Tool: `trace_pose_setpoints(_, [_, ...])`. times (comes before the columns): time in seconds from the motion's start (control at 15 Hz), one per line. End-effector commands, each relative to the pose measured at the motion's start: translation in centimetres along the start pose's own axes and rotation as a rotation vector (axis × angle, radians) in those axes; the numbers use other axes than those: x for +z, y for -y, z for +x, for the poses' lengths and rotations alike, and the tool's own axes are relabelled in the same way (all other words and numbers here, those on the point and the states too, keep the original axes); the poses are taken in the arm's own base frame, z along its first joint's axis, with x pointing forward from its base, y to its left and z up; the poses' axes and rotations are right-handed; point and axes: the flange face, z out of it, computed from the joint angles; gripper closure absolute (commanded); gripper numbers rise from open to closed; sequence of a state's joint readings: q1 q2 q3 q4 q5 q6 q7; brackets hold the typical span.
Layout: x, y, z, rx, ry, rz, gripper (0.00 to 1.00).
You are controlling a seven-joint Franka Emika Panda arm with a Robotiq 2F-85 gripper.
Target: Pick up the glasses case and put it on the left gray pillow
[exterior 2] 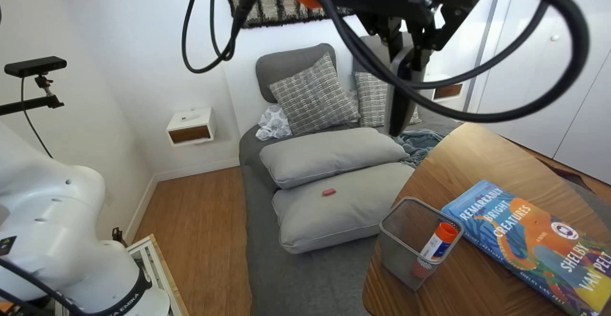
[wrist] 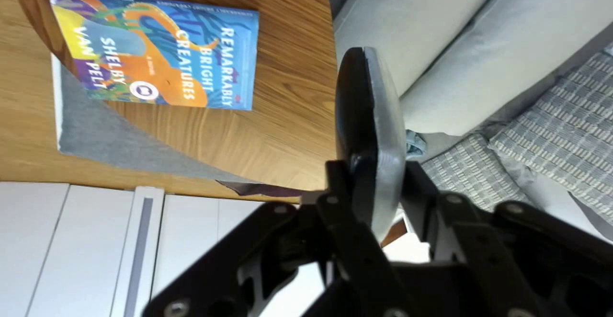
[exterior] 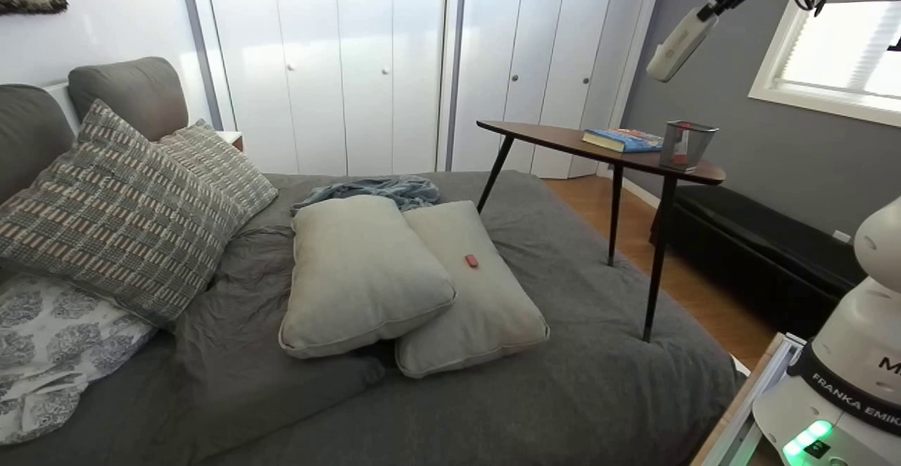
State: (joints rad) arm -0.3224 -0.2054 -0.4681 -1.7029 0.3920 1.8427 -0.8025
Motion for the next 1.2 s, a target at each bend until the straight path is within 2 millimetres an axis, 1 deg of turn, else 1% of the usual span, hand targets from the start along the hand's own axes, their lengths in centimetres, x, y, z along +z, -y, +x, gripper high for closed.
trace_pose_setpoints(0.0, [0.4, 0.6, 0.5, -0.006, -0.001, 0.015, 0.66])
trace_pose_setpoints(0.2, [1.4, 1.6, 1.1, -0.017, 0.008, 0.034, 0.66])
trace_pose_setpoints(0.47, [1.5, 1.4, 0.9, -0.014, 0.009, 0.035, 0.66])
trace_pose_setpoints(0.53, [1.5, 1.4, 0.9, -0.013, 0.009, 0.035, 0.91])
trace_pose_setpoints(0.6, [2.4, 2.2, 1.7, -0.029, 0.023, 0.044, 0.91])
trace_pose_setpoints(0.73, [4.4, 4.2, 3.5, -0.064, 0.035, 0.074, 0.91])
trace_pose_setpoints(0.8, [5.6, 5.6, 4.4, -0.099, 0.056, 0.094, 0.91])
trace_pose_setpoints(0.93, [8.0, 8.8, 6.6, -0.166, 0.092, 0.128, 0.91])
trace_pose_setpoints(1.07, [11.0, 12.2, 8.6, -0.233, 0.134, 0.173, 0.91])
trace_pose_setpoints(1.13, [12.3, 13.6, 9.5, -0.261, 0.152, 0.193, 0.91])
